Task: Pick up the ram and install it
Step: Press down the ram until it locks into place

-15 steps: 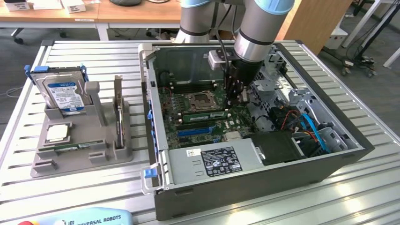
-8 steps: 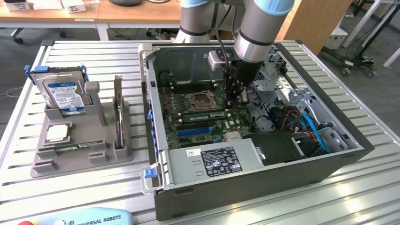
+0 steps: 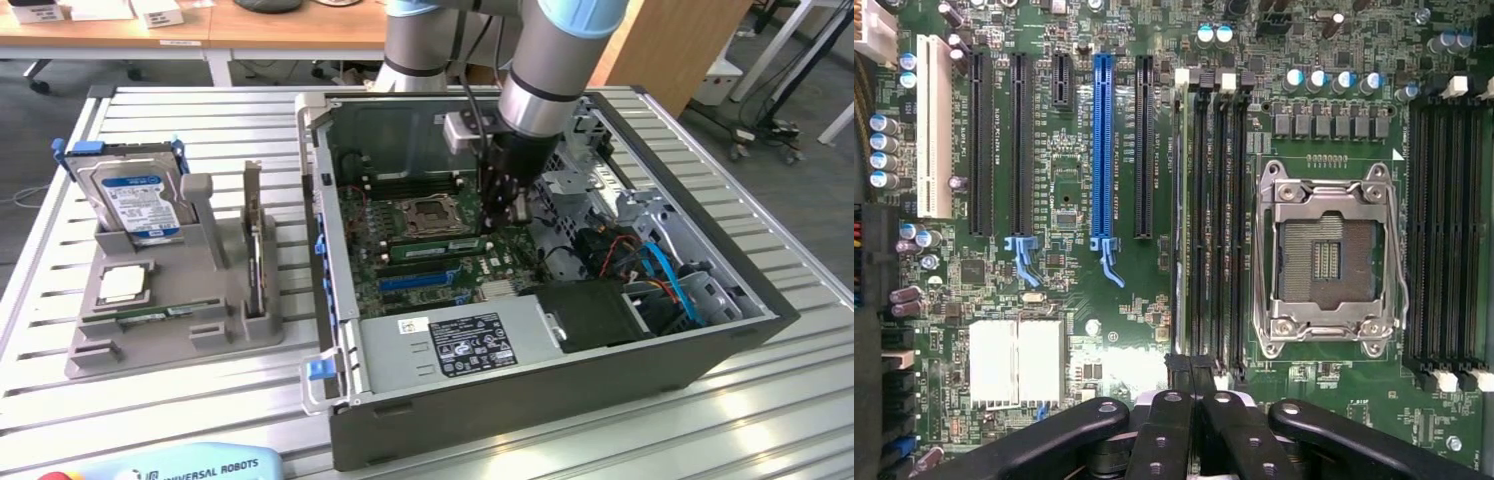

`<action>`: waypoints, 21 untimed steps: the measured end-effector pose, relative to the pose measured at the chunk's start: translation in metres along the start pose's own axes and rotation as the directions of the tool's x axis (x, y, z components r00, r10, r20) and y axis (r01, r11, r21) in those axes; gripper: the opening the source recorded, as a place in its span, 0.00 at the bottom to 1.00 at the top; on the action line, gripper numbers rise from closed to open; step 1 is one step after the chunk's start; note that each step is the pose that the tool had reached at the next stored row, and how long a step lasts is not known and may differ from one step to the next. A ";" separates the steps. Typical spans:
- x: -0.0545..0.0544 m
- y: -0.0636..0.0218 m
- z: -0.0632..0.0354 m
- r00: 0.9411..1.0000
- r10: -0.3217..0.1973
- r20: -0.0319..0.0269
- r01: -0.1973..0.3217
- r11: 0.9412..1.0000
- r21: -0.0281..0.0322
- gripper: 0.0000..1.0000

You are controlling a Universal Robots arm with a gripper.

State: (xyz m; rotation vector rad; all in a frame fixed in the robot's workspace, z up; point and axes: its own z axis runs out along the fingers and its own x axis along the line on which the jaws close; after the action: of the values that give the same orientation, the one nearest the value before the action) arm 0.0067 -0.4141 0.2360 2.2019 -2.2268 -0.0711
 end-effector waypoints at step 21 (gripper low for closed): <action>0.000 -0.0002 0.0051 1.000 0.000 0.001 0.000 1.000 0.000 0.10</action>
State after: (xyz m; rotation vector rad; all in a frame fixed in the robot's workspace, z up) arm 0.0067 -0.4141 0.2308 2.2024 -2.2273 -0.0723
